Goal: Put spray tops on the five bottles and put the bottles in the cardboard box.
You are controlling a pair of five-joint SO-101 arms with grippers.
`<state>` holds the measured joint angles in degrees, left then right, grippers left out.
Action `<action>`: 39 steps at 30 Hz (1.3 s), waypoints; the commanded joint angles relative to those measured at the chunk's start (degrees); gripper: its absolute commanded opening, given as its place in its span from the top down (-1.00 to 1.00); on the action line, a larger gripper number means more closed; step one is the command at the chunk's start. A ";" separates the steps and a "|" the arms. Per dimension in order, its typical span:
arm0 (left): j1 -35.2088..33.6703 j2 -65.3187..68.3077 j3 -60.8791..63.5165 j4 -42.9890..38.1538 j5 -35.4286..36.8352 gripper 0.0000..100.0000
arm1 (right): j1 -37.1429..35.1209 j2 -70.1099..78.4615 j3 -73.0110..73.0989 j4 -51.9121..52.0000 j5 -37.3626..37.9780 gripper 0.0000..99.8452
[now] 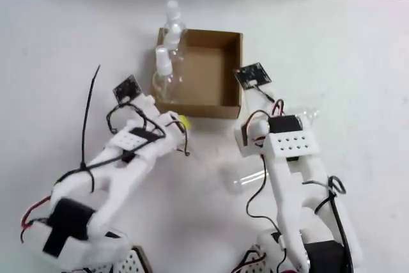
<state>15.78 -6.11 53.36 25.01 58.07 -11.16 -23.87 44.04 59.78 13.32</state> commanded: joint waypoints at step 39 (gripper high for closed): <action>-6.73 -5.85 -7.30 32.70 -55.12 0.95 | 0.57 -1.80 -0.44 -0.48 0.53 0.97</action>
<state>11.74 -8.22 47.91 54.73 17.27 -11.16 -23.87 44.04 59.78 13.32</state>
